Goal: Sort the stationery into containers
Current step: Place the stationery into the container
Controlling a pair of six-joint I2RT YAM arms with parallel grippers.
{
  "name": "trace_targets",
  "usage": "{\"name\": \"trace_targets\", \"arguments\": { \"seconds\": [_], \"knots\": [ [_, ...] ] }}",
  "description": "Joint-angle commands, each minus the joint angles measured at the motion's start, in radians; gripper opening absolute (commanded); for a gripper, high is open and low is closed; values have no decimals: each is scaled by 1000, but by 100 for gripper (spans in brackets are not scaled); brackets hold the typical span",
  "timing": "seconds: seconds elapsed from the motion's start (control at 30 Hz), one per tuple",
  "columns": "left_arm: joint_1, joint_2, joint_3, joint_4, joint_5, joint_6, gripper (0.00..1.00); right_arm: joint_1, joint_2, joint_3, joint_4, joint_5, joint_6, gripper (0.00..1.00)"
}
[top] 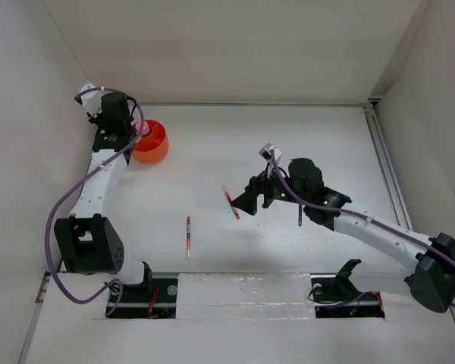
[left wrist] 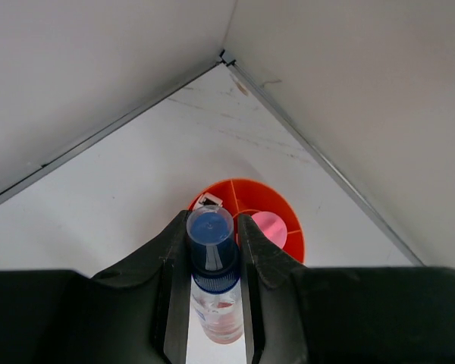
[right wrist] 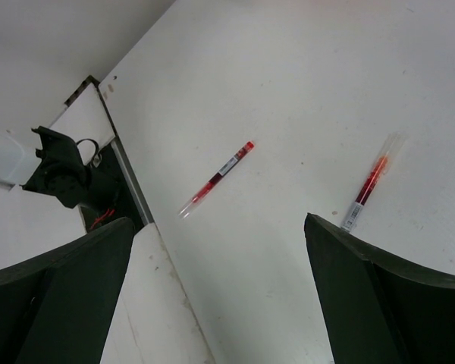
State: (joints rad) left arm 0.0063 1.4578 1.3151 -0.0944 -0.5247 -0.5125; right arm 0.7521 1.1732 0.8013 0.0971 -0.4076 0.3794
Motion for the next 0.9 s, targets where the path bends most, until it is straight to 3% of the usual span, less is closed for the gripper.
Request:
{"name": "trace_targets", "arguments": {
  "seconds": [0.0,0.23,0.53,0.87],
  "knots": [
    [-6,-13,-31,120,-86,-29,0,-5,-24,1,29,-25,-22,100],
    [-6,10,-103,154,-181,-118,0,-5,-33,-17,29,-25,-22,100],
    [-6,-22,-257,303,-176,-191,0,-5,-24,-17,29,-25,-31,100],
    [-6,-1,-266,340,-129,-221,0,-5,-24,-27,29,-25,-31,100]
  ]
}}
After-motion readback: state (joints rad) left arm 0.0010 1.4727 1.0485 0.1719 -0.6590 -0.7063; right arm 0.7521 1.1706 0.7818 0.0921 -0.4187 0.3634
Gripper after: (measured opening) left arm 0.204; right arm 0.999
